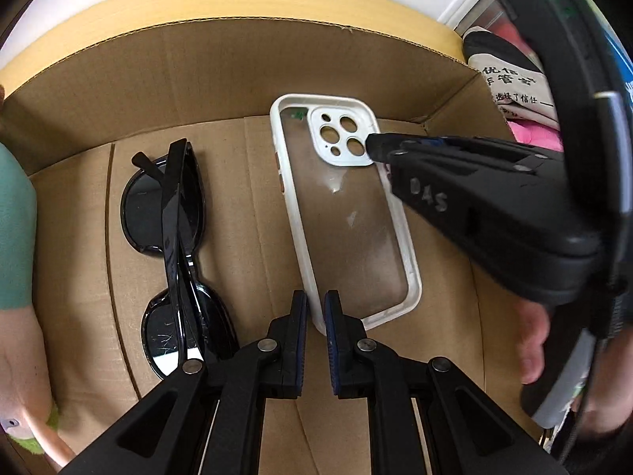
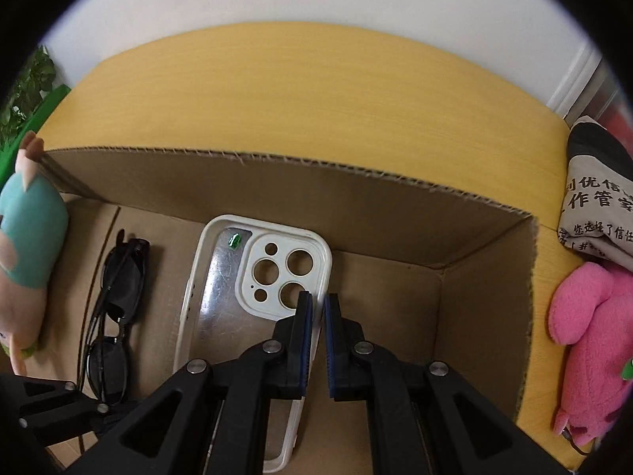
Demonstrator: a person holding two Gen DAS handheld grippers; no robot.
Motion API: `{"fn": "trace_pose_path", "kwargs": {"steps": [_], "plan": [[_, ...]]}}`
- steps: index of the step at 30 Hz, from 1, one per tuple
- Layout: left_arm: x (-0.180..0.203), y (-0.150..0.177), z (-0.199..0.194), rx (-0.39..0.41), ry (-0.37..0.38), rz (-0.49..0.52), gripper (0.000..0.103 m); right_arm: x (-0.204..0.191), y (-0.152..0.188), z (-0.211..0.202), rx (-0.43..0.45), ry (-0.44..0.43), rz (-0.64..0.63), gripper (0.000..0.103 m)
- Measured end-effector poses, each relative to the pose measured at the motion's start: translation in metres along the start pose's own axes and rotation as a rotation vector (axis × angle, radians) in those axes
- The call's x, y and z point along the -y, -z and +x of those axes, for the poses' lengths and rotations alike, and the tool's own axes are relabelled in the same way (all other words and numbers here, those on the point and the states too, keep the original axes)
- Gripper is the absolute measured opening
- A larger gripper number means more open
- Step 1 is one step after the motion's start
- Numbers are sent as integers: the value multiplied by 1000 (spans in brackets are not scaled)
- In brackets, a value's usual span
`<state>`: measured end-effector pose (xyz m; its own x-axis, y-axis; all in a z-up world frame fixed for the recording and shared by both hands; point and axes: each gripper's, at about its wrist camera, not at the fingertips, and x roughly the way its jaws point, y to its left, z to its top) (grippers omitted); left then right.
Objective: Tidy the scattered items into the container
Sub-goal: 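Carry the phone case with the left gripper over the box and lower it, then open the left gripper to release the phone case, withdraw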
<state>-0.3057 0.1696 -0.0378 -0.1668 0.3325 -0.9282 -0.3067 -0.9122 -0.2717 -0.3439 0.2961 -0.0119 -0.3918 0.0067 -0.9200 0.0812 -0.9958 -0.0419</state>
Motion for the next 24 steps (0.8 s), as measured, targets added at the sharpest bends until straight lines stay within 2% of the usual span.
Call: {"fn": "trace_pose_path", "kwargs": {"steps": [3, 4, 5, 6, 7, 9, 11, 14, 15, 17, 21, 24], "plan": [[8, 5, -2, 18, -65, 32, 14, -4, 5, -1, 27, 12, -7, 6], [8, 6, -5, 25, -79, 30, 24, -5, 6, -4, 44, 21, -14, 8], [9, 8, -8, 35, -87, 25, 39, -6, 8, -10, 63, 27, -21, 13], [10, 11, -15, 58, -94, 18, 45, -6, 10, -16, 77, 25, -23, 25], [11, 13, -24, 84, -98, 16, 50, -6, 12, -23, 92, 21, -21, 32], [16, 22, -49, 154, -98, 33, 56, -3, 20, -47, 142, 9, -7, 55], [23, 35, -77, 229, -95, 65, 72, -1, 39, -80, 206, -33, 24, 65], [37, 72, -126, 380, -146, 160, 85, -2, 85, -131, 296, -127, 77, 78], [40, 86, -144, 427, -170, 209, 87, -6, 96, -144, 324, -137, 80, 79], [42, 119, -166, 514, -179, 234, 95, -13, 128, -171, 377, -136, 103, 79], [30, 188, -203, 654, -187, 175, 100, -20, 181, -198, 393, -107, 145, 79], [18, 217, -210, 682, -186, 112, 100, -15, 210, -199, 396, -55, 157, 79]]}}
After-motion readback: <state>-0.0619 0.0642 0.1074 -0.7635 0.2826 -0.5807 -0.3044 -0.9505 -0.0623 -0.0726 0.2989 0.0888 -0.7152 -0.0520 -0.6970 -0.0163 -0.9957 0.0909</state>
